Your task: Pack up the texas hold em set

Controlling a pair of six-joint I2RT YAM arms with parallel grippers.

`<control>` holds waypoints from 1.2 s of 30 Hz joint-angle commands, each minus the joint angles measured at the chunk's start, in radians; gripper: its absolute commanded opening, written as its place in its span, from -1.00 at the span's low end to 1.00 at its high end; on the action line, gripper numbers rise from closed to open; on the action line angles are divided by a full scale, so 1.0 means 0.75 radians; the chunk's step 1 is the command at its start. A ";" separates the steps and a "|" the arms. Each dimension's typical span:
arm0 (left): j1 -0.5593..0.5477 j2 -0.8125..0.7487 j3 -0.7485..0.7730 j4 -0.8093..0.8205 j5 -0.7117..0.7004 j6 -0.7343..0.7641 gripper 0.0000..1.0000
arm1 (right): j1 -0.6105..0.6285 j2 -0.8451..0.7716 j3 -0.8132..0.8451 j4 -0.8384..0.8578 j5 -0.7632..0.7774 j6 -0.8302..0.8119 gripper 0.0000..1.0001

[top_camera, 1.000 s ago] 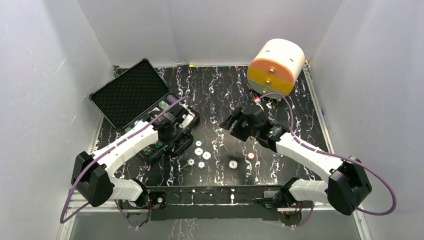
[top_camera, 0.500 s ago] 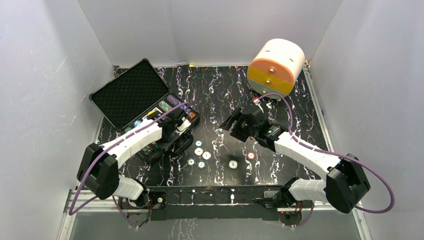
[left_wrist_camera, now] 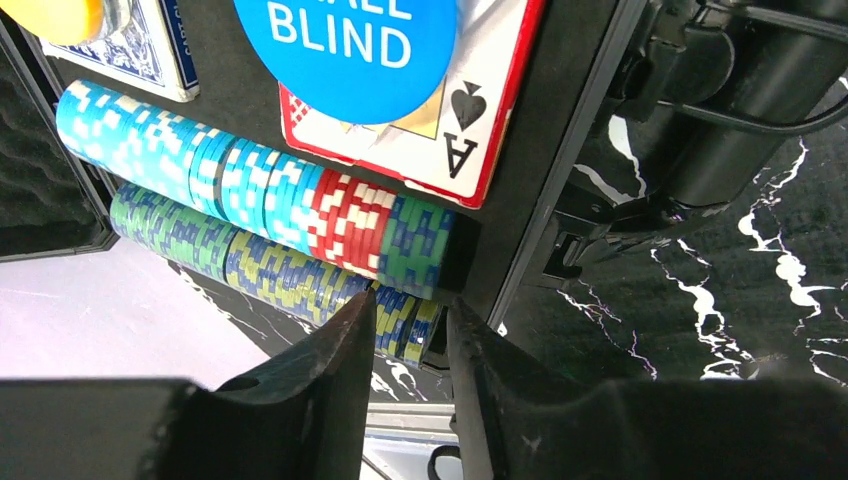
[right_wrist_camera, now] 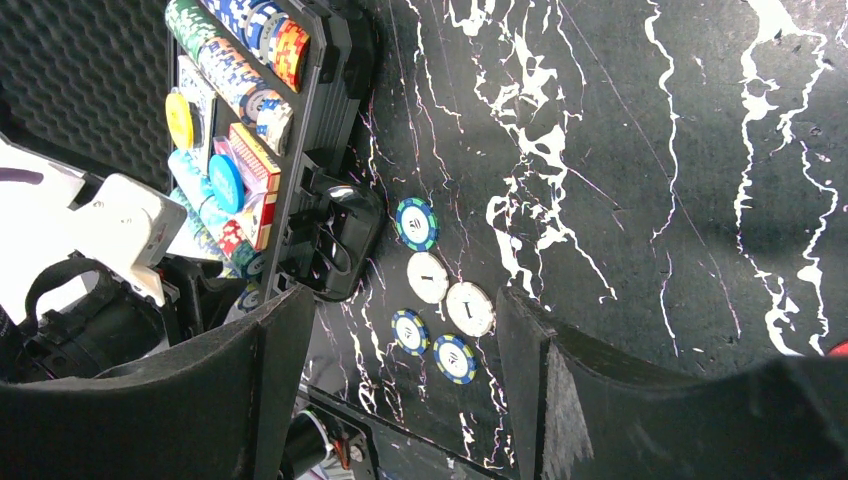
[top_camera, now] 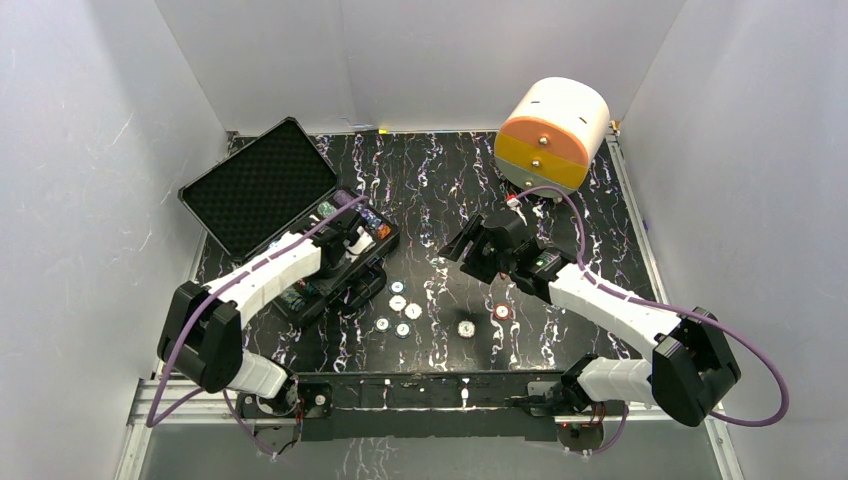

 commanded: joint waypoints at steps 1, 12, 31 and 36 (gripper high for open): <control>0.010 -0.037 0.000 -0.011 0.009 -0.013 -0.31 | -0.007 -0.013 -0.006 0.046 0.017 -0.005 0.49; 0.010 -0.277 0.190 0.066 0.239 -0.071 -0.09 | 0.070 0.214 0.204 -0.106 0.000 -0.249 0.45; 0.052 -0.607 0.394 0.300 -0.178 -0.610 0.97 | 0.441 1.067 1.019 -0.606 0.296 -0.629 0.47; 0.053 -0.631 0.421 0.299 -0.148 -0.558 0.97 | 0.467 1.162 1.110 -0.665 0.337 -0.657 0.44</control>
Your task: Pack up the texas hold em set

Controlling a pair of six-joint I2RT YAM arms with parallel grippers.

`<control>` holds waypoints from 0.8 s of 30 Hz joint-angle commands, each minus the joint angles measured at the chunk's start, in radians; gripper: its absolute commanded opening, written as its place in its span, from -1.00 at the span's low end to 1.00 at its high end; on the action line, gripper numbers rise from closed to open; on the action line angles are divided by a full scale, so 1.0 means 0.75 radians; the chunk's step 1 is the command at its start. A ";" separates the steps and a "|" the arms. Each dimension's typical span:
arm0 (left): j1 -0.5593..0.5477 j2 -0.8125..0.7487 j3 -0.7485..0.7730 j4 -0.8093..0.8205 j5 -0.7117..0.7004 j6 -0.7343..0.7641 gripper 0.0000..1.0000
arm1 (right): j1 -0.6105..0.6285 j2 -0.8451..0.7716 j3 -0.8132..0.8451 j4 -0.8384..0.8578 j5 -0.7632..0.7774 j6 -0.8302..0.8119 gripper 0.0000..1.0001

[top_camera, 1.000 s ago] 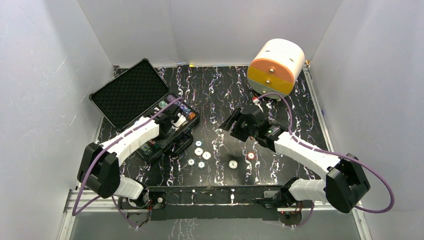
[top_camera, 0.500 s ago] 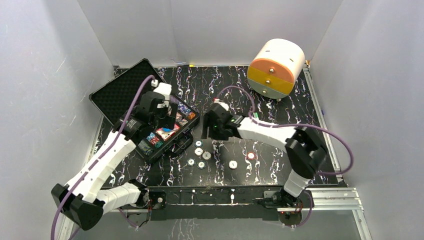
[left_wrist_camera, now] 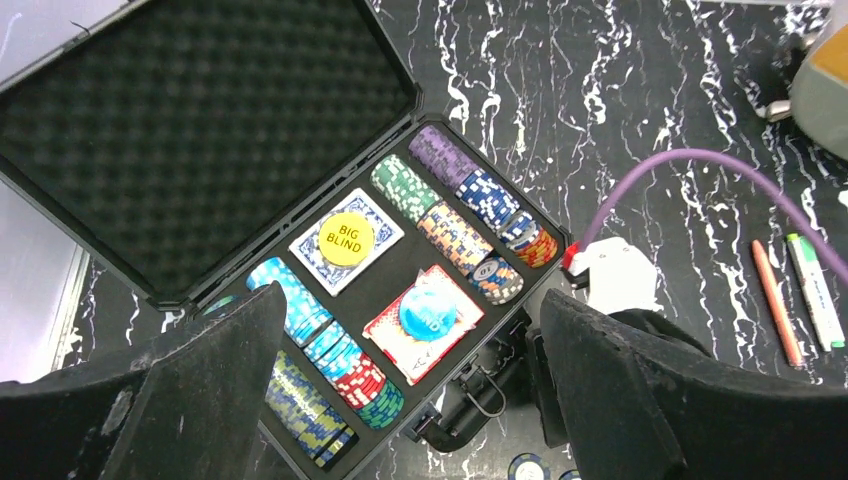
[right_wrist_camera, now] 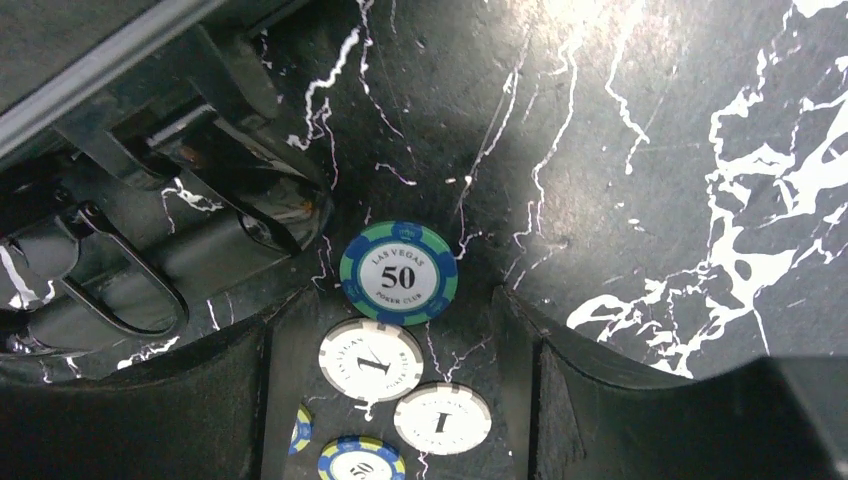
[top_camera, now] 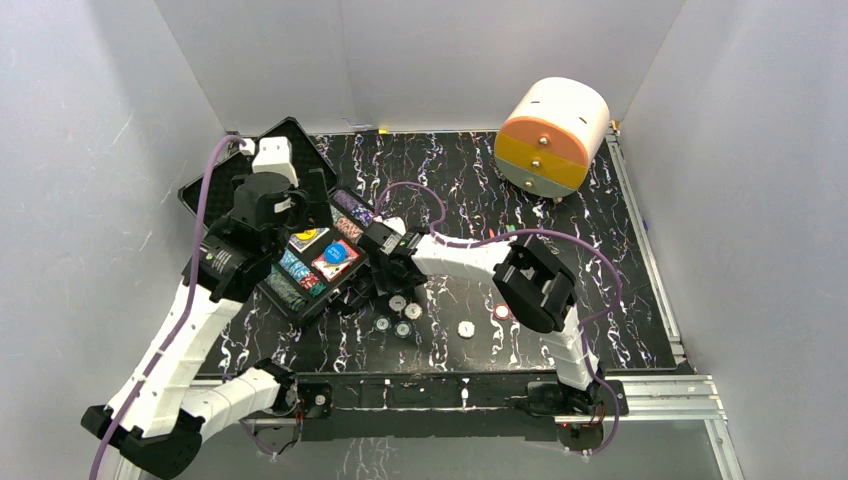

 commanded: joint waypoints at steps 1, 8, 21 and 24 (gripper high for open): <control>0.006 -0.045 0.048 -0.004 -0.033 0.032 0.97 | 0.023 0.047 0.108 -0.102 0.091 -0.052 0.42; 0.007 -0.028 0.097 -0.066 -0.165 -0.015 0.97 | 0.021 0.101 0.114 -0.098 0.119 -0.056 0.31; 0.006 -0.024 0.037 -0.160 -0.083 -0.074 0.97 | -0.035 0.025 0.050 -0.112 0.115 0.018 -0.09; 0.005 -0.062 -0.180 -0.133 0.195 -0.209 0.97 | -0.080 -0.148 -0.125 0.036 0.093 0.091 -0.08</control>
